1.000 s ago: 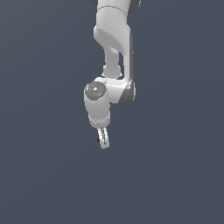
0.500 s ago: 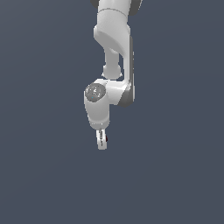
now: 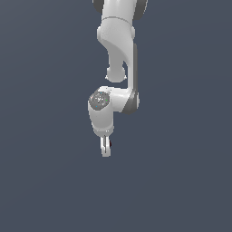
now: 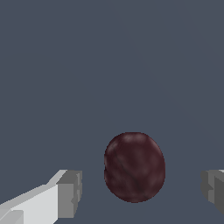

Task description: Pick up the object and move it to a goal position.

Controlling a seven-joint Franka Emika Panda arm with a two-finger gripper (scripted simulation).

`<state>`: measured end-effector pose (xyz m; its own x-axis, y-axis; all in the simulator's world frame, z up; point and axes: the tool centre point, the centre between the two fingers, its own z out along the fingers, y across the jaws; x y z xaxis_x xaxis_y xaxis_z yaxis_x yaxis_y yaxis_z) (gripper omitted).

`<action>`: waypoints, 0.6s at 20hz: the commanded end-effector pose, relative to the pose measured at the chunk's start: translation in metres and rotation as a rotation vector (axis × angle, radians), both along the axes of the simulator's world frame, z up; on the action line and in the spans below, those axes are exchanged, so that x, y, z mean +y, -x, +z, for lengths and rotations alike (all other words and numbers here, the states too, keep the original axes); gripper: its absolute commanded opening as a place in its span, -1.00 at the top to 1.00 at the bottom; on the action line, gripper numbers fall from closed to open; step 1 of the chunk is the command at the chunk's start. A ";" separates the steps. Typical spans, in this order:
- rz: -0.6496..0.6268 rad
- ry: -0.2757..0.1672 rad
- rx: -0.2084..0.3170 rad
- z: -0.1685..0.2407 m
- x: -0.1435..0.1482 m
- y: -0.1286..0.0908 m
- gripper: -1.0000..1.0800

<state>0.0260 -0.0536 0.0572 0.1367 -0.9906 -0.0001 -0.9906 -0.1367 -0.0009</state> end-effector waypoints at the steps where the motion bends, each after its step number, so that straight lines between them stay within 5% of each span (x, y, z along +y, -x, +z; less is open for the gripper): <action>1: -0.002 0.000 0.001 -0.014 0.000 0.001 -0.92; 8: -0.003 0.000 0.001 -0.029 0.000 0.000 -0.92; 9: -0.003 0.000 0.001 -0.029 0.000 0.000 1.00; 12: -0.003 0.000 0.001 -0.029 0.000 0.000 1.00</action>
